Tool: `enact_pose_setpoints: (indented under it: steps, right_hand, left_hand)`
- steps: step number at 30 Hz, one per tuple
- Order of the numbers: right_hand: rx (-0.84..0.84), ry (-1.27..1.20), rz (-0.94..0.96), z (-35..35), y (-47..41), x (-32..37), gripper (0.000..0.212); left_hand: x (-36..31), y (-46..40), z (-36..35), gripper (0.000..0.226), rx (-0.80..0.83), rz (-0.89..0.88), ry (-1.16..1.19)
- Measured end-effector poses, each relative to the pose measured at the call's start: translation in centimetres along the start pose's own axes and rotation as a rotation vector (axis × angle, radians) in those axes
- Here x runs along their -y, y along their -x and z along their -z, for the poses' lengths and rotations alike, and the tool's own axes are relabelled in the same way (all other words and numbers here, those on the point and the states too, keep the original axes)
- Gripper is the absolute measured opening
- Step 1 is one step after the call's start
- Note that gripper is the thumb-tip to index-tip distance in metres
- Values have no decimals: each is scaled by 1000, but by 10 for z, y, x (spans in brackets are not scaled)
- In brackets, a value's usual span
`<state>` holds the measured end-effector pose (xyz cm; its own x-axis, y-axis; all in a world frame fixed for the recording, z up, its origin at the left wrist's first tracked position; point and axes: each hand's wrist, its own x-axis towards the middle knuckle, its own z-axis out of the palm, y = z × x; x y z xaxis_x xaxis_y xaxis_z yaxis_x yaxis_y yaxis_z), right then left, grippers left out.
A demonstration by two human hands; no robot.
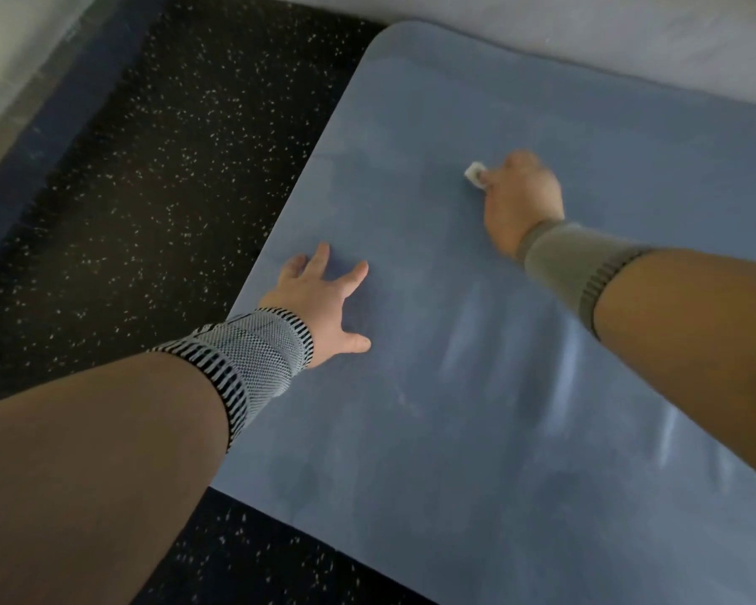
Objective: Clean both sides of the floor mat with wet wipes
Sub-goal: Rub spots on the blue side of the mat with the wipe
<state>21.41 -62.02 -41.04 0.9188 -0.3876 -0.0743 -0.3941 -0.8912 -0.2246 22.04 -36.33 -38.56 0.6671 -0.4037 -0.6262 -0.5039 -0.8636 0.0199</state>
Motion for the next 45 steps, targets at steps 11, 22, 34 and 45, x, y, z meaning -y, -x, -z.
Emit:
enact_pose_setpoints:
  steps: [11, 22, 34, 45]
  right_hand:
    - [-85, -34, 73, -12, -25, 0, 33]
    - [-72, -41, 323, -17, -31, 21, 41]
    - [2, -15, 467, -21, -14, 33, 29]
    - [75, -10, 733, -32, 27, 53, 32]
  left_hand:
    - [3, -2, -3, 98, -12, -2, -3]
    - [4, -1, -3, 98, -23, -8, 13]
    - [4, -2, -4, 99, -16, -2, 19]
    - [2, -3, -4, 100, -10, 15, 29]
